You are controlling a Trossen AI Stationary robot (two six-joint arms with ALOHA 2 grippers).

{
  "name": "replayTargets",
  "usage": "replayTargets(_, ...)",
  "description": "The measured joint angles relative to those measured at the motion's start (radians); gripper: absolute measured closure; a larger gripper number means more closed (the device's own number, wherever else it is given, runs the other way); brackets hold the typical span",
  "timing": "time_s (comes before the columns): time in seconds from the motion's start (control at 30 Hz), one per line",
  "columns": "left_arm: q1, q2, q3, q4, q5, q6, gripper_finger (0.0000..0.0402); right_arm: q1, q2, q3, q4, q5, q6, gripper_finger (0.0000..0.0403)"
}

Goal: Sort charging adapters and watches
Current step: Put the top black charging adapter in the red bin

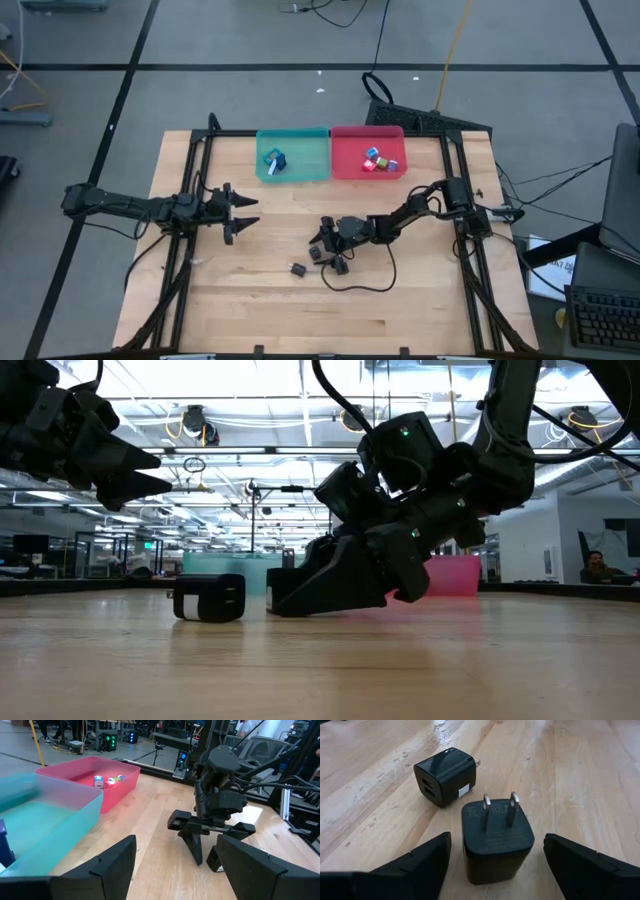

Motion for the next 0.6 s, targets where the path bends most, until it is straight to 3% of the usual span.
replayTargets(0.2,0.0,0.0,0.0,0.0,0.0,0.0,0.0123,0.0,0.0,0.0,0.003,0.0,-0.001,0.0104)
replayTargets(0.6,0.0,0.0,0.0,0.0,0.0,0.0,0.0123,0.0,0.0,-0.001,0.003,-0.004,-0.001,0.0153)
